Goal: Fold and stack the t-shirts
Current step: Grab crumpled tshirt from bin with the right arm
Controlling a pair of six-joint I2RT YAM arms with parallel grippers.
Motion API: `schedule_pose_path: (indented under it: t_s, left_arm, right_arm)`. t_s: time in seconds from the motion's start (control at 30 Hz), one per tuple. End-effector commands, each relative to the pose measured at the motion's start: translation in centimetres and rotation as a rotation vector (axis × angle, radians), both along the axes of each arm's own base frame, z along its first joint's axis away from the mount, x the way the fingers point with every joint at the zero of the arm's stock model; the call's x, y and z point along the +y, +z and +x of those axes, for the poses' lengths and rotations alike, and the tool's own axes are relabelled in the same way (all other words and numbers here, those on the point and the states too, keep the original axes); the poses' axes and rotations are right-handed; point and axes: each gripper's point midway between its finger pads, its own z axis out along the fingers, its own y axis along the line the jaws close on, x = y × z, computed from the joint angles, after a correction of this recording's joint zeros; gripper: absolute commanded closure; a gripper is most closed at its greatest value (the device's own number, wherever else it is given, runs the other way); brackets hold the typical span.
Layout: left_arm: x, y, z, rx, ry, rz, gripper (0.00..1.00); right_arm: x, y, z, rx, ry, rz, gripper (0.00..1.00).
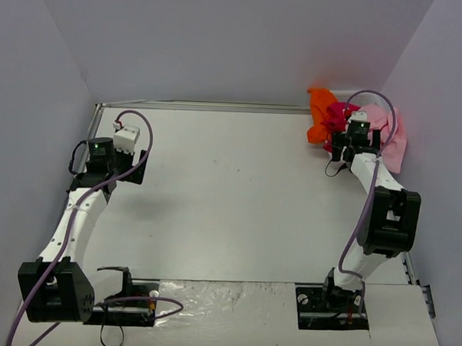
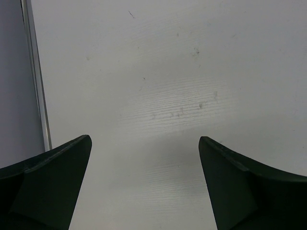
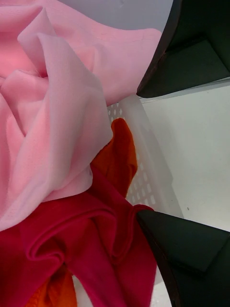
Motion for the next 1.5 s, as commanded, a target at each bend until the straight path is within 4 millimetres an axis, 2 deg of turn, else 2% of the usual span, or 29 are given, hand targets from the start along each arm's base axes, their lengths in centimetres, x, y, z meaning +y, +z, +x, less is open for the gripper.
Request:
schedule_pose_path:
  t_s: [0.0,0.2,0.43,0.53,0.7,0.83,0.97,1.07,1.17,1.2,1.27,1.3,1.4,1.47]
  left_arm:
    - [-0.4,1.1,0.0,-0.041,-0.024,-0.002,0.06]
    - [-0.5,0.8,0.0,-0.033,-0.034,-0.010,0.06]
    - [-0.8,0.6,0.0,-0.026,-0.048,-0.019,0.06]
    - [-1.0,0.5,0.1,-0.020,-0.054,-0.025,0.06]
    - [-1.0,0.4,0.1,-0.014,-0.056,-0.027,0.06]
    - [-1.2,0.2,0.1,-0.008,-0.061,-0.032,0.06]
    - [-1.1,0.0,0.0,-0.001,-0.061,-0.032,0.06]
    - [-1.1,-0.2,-0.1,0.007,-0.059,-0.029,0.06]
    - [-1.2,-0.2,0.0,0.010,-0.062,-0.034,0.06]
    - [-1.2,-0.3,0.0,0.011,-0.065,-0.036,0.06]
    - [-1.2,-0.5,0.0,0.019,-0.065,-0.035,0.06]
    - [-1.2,-0.6,0.0,0.023,-0.066,-0.033,0.06]
    - [-1.2,-0.8,0.0,0.028,-0.068,-0.029,0.06]
    - [-1.1,-0.9,0.0,0.032,-0.064,-0.028,0.06]
  right_arm:
    - [-1.5,3.0,2.0,-0.117,-0.058,-0.050,0.00]
    - [-3.4,4.0,3.3,-0.145,-0.087,-0.061,0.00]
    - [-3.9,6.6,2.5,-0.215,-0.049,-0.009,0.00]
    - [-4.5,7.1,2.6,-0.223,-0.076,-0.027,0.00]
    - [-5.7,7.1,3.3,-0.233,-0.107,-0.024,0.01]
    - [-6.5,6.2,4.2,-0.224,-0.127,-0.014,0.06]
    - [-7.1,5.5,5.0,-0.218,-0.149,-0.021,0.12]
    - [-7.7,4.3,5.5,-0.204,-0.165,-0.027,0.16]
    - [-8.4,3.2,6.0,-0.193,-0.180,-0.035,0.23]
    - [-8.7,2.6,6.1,-0.184,-0.184,-0.035,0.27]
    - [-9.2,2.4,6.3,-0.186,-0.195,-0.037,0.40]
    - [-9.6,2.1,6.3,-0.184,-0.204,-0.035,0.51]
    - [-9.8,1.7,6.1,-0.183,-0.207,-0.022,0.60]
    - [-9.8,2.3,5.8,-0.195,-0.202,-0.018,0.60]
